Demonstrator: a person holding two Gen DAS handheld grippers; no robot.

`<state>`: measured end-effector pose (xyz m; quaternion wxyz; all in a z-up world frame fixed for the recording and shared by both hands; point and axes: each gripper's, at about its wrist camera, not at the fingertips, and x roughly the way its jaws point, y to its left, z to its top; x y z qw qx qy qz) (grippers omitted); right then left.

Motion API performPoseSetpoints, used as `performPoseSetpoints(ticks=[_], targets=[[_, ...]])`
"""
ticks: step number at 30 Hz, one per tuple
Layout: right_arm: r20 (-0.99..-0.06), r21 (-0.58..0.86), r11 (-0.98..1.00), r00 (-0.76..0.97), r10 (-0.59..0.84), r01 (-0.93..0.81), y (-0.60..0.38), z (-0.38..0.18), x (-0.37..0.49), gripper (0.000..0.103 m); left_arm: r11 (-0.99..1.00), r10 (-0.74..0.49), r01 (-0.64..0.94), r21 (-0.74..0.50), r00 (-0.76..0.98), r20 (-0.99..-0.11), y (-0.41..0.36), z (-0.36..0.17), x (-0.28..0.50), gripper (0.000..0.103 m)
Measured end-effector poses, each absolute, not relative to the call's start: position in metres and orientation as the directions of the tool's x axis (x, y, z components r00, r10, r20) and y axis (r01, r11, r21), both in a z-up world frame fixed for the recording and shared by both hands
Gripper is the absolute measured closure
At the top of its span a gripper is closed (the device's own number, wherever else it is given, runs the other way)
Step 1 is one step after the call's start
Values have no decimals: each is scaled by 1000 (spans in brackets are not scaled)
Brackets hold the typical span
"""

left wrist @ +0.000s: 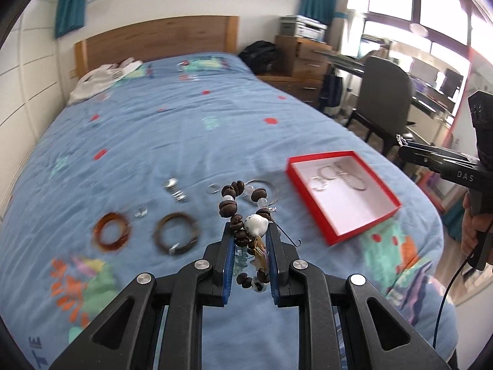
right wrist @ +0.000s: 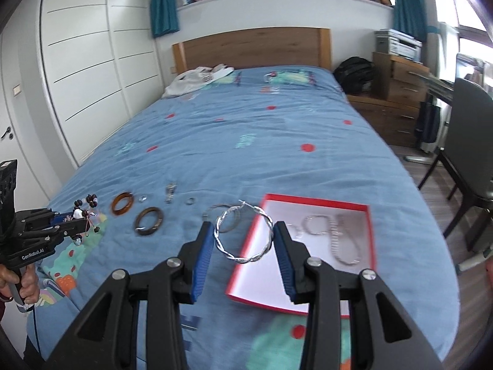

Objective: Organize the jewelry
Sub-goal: 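Lift the beaded bracelet and silver hoop toward the red box with both tools, then carry the beaded bracelet and twisted hoop over the red box with both tools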

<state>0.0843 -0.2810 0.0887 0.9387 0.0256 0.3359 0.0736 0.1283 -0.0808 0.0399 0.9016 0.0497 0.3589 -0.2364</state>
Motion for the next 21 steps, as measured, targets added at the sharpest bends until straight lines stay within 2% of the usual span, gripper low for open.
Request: performPoseSetpoints(ticks=[11, 21], targets=[[-644, 100, 995, 760, 85, -27, -354, 86, 77, 65, 830, -461, 549, -99, 575, -675, -162, 44, 154, 84], [-717, 136, 990, 687, 118, -27, -382, 35, 102, 65, 784, -495, 605, -139, 475, -727, -235, 4, 185, 84]])
